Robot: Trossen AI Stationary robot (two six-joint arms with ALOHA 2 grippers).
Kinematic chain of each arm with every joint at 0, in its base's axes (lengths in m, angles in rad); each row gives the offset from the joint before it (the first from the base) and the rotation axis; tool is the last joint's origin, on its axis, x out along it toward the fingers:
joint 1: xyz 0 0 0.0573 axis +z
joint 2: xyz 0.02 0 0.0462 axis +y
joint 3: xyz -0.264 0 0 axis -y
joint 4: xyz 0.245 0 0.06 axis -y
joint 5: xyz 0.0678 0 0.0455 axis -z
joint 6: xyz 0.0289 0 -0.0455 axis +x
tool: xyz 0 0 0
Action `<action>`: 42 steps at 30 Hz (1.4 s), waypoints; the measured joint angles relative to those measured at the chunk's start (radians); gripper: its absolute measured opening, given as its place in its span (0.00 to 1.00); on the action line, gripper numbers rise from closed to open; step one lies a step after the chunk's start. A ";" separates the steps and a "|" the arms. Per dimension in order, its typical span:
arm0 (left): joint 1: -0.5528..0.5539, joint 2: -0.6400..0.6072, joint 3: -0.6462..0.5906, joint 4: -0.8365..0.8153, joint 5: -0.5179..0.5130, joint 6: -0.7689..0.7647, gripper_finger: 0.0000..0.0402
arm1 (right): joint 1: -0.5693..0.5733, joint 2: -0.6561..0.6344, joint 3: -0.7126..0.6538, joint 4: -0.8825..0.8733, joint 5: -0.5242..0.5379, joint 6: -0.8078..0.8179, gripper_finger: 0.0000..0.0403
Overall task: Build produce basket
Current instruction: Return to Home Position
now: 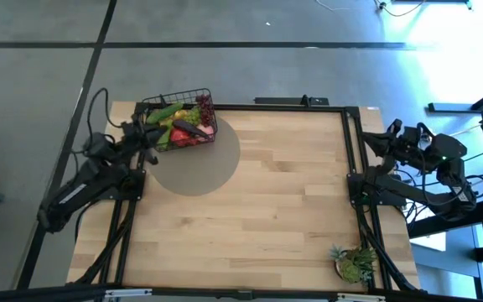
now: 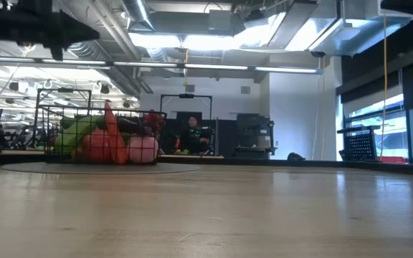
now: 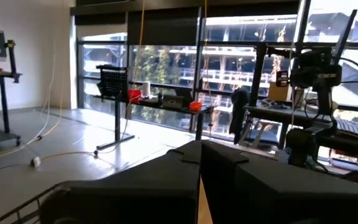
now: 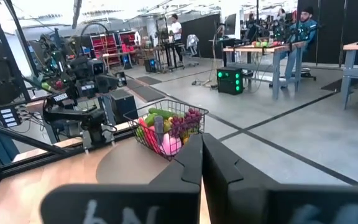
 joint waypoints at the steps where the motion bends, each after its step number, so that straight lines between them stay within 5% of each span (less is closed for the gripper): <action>1: 0.001 0.000 -0.026 0.035 0.007 -0.005 0.00 | 0.000 0.000 0.000 0.000 0.000 0.000 0.00; 8: 0.000 0.000 -0.165 0.168 0.109 -0.106 0.00 | 0.000 0.000 -0.016 0.017 -0.023 0.004 0.00; 20: 0.000 0.000 -0.228 0.120 0.420 -0.184 0.00 | 0.000 0.000 -0.142 0.132 -0.176 -0.050 0.00; 26: 0.000 0.000 -0.228 0.117 0.527 -0.183 0.00 | 0.000 0.001 -0.297 0.328 -0.386 -0.128 0.00; 38: 0.000 0.000 -0.228 0.117 0.598 -0.212 0.00 | 0.000 0.001 -0.684 0.846 -0.485 -0.157 0.00; 42: 0.001 0.000 -0.228 0.116 0.624 -0.242 0.00 | 0.000 0.001 -0.731 0.883 -0.580 -0.157 0.00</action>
